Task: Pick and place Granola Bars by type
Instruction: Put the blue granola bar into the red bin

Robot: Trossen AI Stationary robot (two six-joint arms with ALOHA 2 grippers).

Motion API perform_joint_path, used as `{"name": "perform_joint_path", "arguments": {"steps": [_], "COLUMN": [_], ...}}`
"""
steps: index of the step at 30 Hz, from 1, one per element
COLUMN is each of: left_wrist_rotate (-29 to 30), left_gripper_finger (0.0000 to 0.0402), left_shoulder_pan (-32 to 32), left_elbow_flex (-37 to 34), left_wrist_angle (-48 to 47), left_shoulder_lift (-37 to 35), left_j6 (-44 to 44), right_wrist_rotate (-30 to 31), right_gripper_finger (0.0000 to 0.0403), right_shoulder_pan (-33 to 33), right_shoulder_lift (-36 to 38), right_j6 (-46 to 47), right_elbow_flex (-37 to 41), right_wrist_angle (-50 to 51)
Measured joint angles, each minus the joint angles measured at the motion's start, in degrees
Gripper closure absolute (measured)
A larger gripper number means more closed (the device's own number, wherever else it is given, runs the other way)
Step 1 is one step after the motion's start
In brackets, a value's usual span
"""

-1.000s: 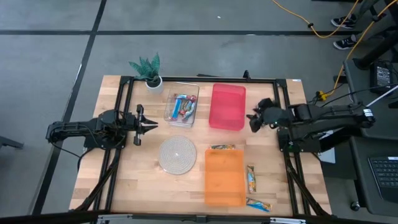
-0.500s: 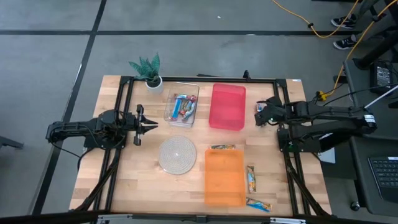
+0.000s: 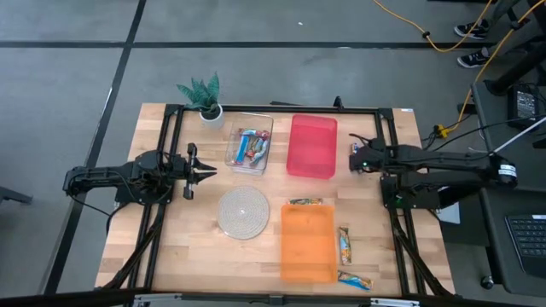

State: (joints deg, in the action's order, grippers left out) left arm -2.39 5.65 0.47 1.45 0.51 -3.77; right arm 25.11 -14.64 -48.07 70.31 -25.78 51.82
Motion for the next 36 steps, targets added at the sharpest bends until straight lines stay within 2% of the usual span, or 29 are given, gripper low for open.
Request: {"name": "perform_joint_path", "arguments": {"steps": [10, 14, 19, 30, 36], "left_wrist_rotate": [0.02, 0.02, 0.0, 0.0, 0.0], "left_gripper_finger": [0.0355, 0.0351, 0.0349, 0.0351, 0.0352], "left_shoulder_pan": [0.0, 0.0, 0.0, 0.0, 0.0], "left_elbow_flex": [0.0, 0.0, 0.0, 0.0, 0.0], "left_wrist_angle": [0.0, 0.0, 0.0, 0.0, 0.0], "left_shoulder_lift": [0.0, 0.0, 0.0, 0.0, 0.0], "left_j6": [0.0, 0.0, 0.0, 0.0, 0.0], "right_wrist_rotate": [-0.82, -0.79, -0.82, -0.75, -0.73], "right_gripper_finger": [0.0064, 0.008, 0.0125, 0.0251, 0.0295], "right_shoulder_pan": [-3.61, -5.29, -6.57, -6.64, -6.64], "right_shoulder_lift": [0.02, 0.02, 0.06, 0.03, 0.03], "right_j6": [1.0, 1.09, 1.39, -0.1, -0.29], "right_elbow_flex": [4.88, 6.03, 7.48, 7.63, 7.63], "right_wrist_angle": [-6.15, -7.0, -9.98, -12.7, -12.7]}}
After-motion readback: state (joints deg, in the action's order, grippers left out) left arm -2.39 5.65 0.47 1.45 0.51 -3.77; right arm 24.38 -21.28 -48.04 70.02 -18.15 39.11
